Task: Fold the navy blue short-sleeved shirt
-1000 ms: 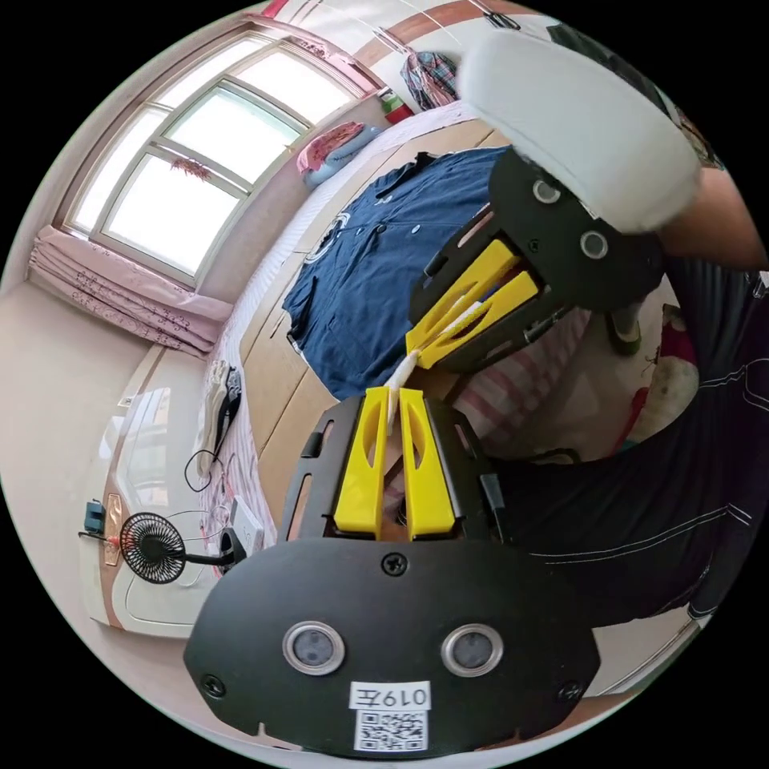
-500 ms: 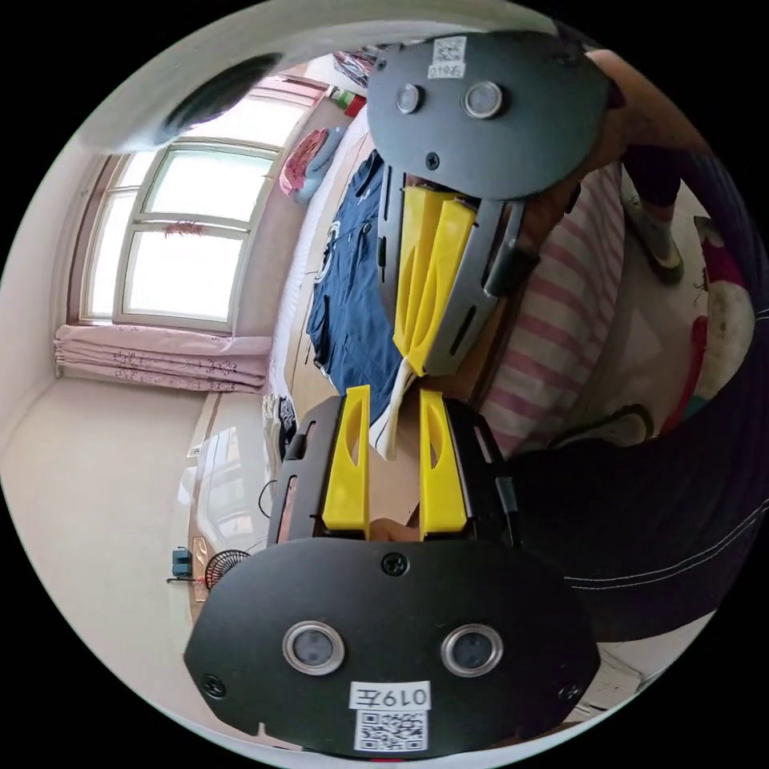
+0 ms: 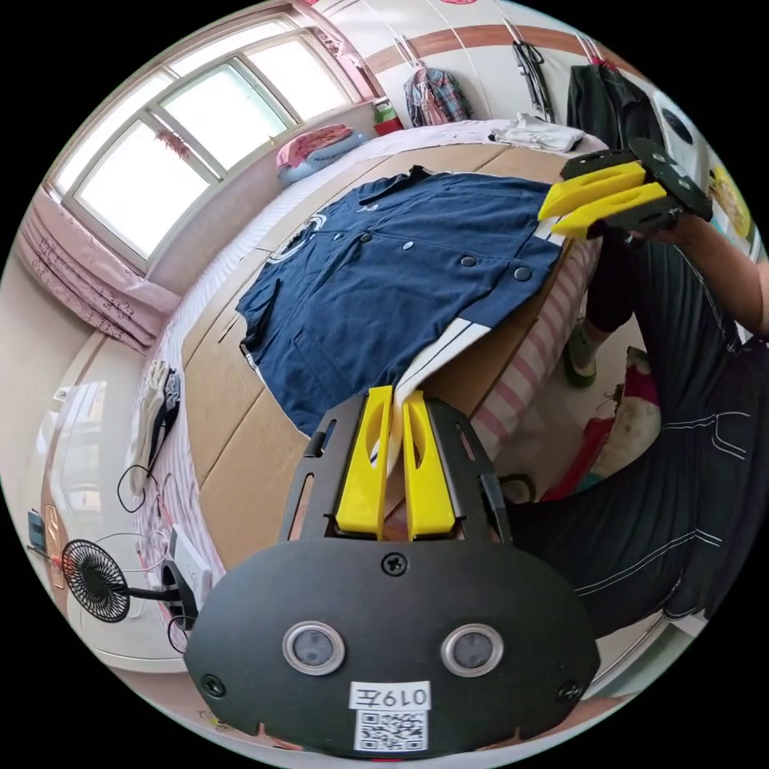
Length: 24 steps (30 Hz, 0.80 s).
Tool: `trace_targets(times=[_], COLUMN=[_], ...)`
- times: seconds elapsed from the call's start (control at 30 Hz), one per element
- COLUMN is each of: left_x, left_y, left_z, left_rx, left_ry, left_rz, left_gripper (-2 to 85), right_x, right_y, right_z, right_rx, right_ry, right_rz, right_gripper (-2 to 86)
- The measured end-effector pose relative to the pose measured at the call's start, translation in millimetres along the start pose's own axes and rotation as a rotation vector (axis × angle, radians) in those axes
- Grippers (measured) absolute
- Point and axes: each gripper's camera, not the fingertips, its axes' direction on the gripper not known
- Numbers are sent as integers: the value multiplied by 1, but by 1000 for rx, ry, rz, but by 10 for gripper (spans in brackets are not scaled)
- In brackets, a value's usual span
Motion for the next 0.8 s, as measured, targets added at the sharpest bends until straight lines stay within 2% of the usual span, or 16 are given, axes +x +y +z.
trace_targets(times=[0.1, 0.2, 0.3, 0.37, 0.63, 0.8], left_x=[-3, 0, -2, -5, -15, -18], left_y=[2, 4, 6, 6, 0, -6], left_z=[0, 2, 3, 2, -5, -10], left_rx=[-1, -20, -28, -29, -59, -77], left_ry=[-15, -56, -65, -64, -43, -29], left_rz=[-1, 5, -15, -36, -62, -69], left_gripper=[3, 3, 3, 3, 3, 3], right_x=[36, 52, 38, 11, -17, -39], right_y=[46, 82, 101, 110, 120, 129], right_z=[-49, -65, -56, -41, -30, -35], right_rx=[-41, -240, -386, -448, -438, -343], right_ry=[216, 366, 420, 479, 485, 509], right_rz=[72, -19, -227, -469, -823, -1052], right_gripper=[11, 0, 17, 53, 83, 93])
